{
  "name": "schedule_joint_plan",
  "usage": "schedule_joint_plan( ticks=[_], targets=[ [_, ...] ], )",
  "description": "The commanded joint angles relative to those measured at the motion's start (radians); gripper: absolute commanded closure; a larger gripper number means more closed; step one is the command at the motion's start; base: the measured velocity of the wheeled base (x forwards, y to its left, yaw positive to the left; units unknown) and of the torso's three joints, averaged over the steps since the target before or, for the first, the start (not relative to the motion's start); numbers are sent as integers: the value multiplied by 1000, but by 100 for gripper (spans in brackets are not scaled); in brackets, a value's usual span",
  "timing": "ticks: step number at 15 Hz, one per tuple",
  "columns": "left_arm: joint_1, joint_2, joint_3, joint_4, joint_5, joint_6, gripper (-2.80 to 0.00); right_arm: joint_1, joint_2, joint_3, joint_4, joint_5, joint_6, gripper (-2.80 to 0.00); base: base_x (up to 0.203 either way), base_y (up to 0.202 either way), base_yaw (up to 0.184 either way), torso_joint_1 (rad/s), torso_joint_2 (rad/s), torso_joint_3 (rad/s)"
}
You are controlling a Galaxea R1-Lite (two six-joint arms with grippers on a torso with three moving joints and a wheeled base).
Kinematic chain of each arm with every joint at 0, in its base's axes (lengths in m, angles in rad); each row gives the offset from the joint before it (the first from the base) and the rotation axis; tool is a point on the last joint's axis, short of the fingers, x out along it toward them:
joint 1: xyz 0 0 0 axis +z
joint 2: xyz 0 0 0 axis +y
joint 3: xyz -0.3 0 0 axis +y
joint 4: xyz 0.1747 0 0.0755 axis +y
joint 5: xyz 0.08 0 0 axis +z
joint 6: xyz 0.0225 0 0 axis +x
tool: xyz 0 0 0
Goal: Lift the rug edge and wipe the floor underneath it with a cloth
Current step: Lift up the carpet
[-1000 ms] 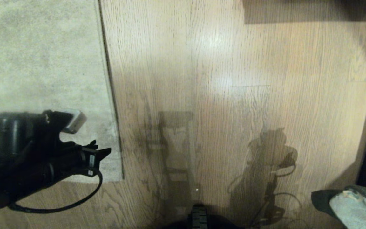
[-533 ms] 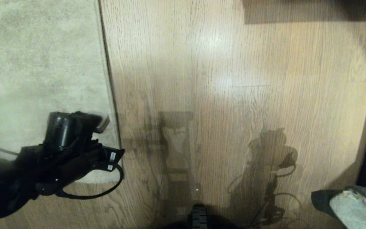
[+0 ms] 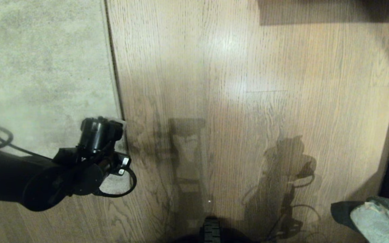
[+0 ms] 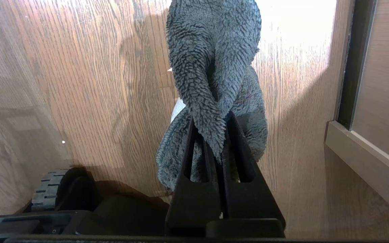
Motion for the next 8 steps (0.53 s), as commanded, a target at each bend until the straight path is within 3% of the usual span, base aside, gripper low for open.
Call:
schedule_joint_plan(
  ticks=[1, 4, 8],
  targets=[
    [-6, 53, -3, -32, 26, 8, -280, 0, 1, 0, 0, 1, 1, 0, 0, 0, 0, 0, 0, 0],
    [-6, 133, -6, -186, 115, 102, -280, 0, 1, 0, 0, 1, 1, 0, 0, 0, 0, 0, 0, 0],
    [-9, 259, -16, -485, 200, 217, -280, 0, 1, 0, 0, -1, 0, 0, 0, 0, 0, 0, 0, 0]
  ],
)
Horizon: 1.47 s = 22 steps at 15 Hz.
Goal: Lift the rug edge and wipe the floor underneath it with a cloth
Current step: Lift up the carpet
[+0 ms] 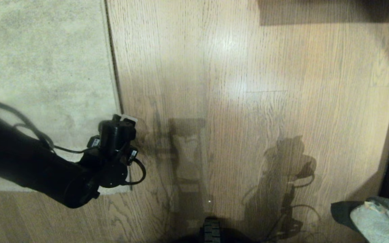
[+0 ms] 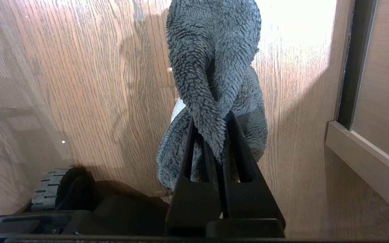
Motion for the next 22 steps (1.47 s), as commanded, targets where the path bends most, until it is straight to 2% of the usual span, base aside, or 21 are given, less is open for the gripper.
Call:
schedule_joint_plan(
  ticks=[1, 3, 11, 16, 22],
  targets=[
    [2, 82, -4, -140, 18, 77, -280, 0, 1, 0, 0, 0, 0, 0, 0, 0, 0, 0, 0, 0],
    [8, 103, -10, -183, 17, 106, -280, 0, 1, 0, 0, 0, 0, 0, 0, 0, 0, 0, 0, 0],
    [70, 118, 3, -224, 17, 116, -280, 0, 1, 0, 0, 0, 1, 0, 0, 0, 0, 0, 0, 0],
    [126, 105, 7, -311, 10, 227, -280, 0, 1, 0, 0, -1, 0, 0, 0, 0, 0, 0, 0, 0],
    [190, 62, 86, -322, 7, 233, -280, 0, 1, 0, 0, 0, 1, 0, 0, 0, 0, 0, 0, 0]
  ],
)
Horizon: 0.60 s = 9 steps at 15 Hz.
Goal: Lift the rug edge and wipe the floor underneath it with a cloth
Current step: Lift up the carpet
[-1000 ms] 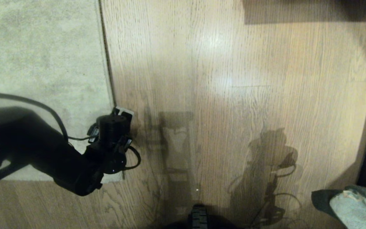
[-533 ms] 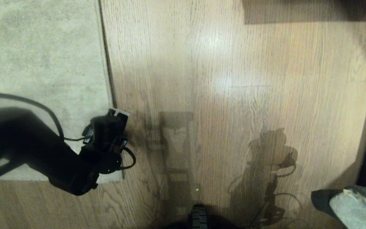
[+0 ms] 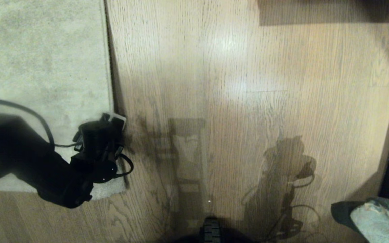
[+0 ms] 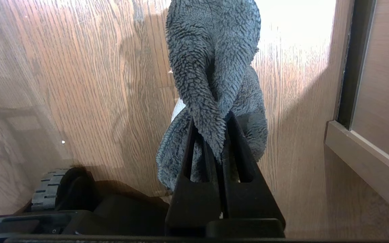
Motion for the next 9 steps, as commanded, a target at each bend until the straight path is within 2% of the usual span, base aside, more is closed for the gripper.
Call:
schedule_joint_plan(
  ticks=[1, 5, 9],
  targets=[
    [29, -38, 39, -2, 8, 5, -280, 1, 1, 0, 0, 0, 0, 0, 0, 0, 0, 0, 0, 0],
    [76, -88, 50, -2, -30, 5, -280, 1, 1, 0, 0, 0, 0, 0, 0, 0, 0, 0, 0, 0],
    [131, -144, 98, -2, -36, 30, -280, 1, 1, 0, 0, 0, 0, 0, 0, 0, 0, 0, 0, 0]
  ],
)
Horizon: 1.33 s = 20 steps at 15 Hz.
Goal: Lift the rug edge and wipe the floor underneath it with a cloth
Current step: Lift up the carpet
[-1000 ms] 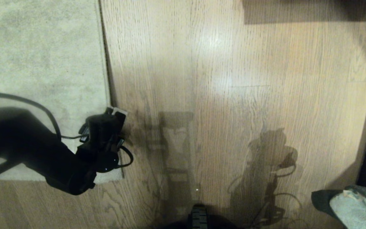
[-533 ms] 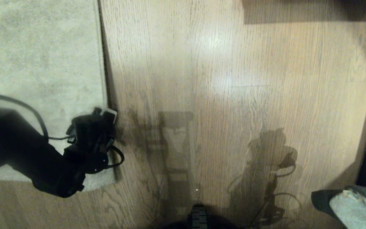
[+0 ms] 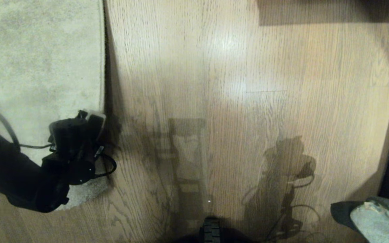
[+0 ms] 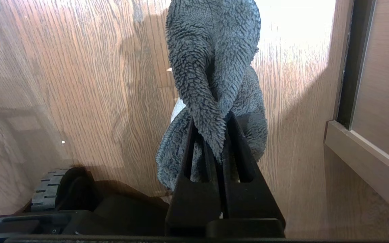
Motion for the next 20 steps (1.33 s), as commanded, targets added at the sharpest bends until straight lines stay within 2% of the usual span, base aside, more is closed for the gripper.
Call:
schedule_joint_plan(
  ticks=[1, 5, 9, 13, 15, 17, 20],
  targets=[
    [33, -53, 44, -6, -1, 13, -280, 1, 1, 0, 0, 0, 1, 0, 0, 0, 0, 0, 0, 0],
    [94, -103, 97, -8, -74, 18, -280, 1, 1, 0, 0, 0, 0, 0, 0, 0, 0, 0, 0, 0],
    [110, -148, 90, -8, -75, 36, -280, 1, 1, 0, 0, -1, 1, 0, 0, 0, 0, 0, 0, 0],
    [123, -195, 146, -7, -78, 35, -280, 1, 1, 0, 0, 0, 1, 0, 0, 0, 0, 0, 0, 0],
    [131, -223, 202, -7, -109, 19, -280, 1, 1, 0, 0, 0, 1, 0, 0, 0, 0, 0, 0, 0],
    [134, -242, 252, -8, -147, -32, -280, 1, 1, 0, 0, -1, 0, 0, 0, 0, 0, 0, 0, 0],
    [130, -273, 302, -6, -151, -41, -280, 1, 1, 0, 0, -1, 1, 0, 0, 0, 0, 0, 0, 0]
  ],
)
